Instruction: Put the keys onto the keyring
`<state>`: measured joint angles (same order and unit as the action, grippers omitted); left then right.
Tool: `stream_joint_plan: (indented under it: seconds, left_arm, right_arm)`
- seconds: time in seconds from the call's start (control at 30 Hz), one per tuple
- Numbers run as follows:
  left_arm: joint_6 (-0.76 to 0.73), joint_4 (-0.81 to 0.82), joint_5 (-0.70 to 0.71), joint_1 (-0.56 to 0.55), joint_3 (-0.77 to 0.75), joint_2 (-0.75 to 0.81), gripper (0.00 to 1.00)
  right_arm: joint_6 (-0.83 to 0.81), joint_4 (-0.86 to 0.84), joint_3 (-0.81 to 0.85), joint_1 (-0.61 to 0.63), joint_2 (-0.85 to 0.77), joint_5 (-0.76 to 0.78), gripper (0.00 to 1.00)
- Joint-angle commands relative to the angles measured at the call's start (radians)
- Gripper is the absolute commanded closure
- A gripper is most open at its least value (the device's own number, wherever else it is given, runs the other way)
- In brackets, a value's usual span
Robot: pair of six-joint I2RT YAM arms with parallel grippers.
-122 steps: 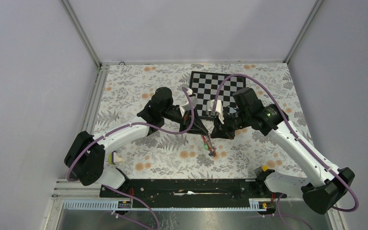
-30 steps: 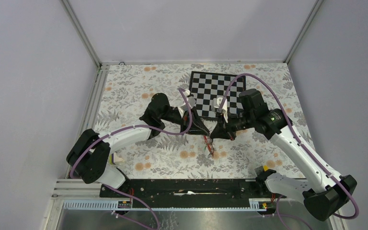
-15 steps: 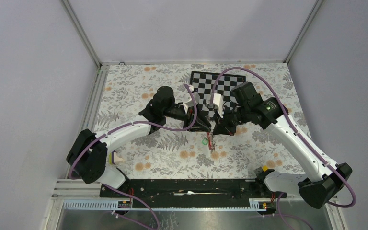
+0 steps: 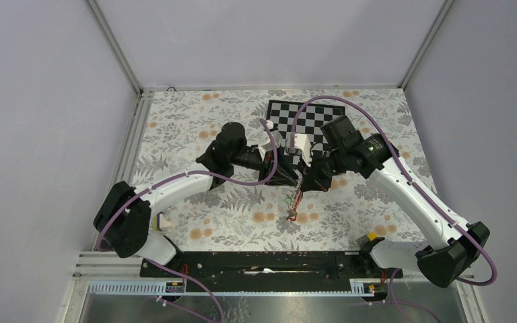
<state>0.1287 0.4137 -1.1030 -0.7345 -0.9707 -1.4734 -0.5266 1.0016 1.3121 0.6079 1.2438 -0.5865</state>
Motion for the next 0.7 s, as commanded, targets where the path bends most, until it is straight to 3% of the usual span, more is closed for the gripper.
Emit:
stream_joint_plan:
  seconds: [0.0, 0.3, 0.67]
  left_arm:
    - [-0.006, 0.052, -0.001, -0.006, 0.013, -0.005, 0.70]
    - [-0.014, 0.054, 0.000, -0.010, 0.023, -0.010, 0.67]
    - [0.006, 0.072, -0.006, -0.012, 0.013, -0.022, 0.75]
  right_arm:
    - [0.001, -0.004, 0.057, 0.010, 0.000, -0.013, 1.00]
    - [0.007, -0.014, 0.054, 0.009, -0.005, -0.019, 1.00]
    - [0.008, -0.031, 0.031, 0.010, -0.003, -0.037, 1.00]
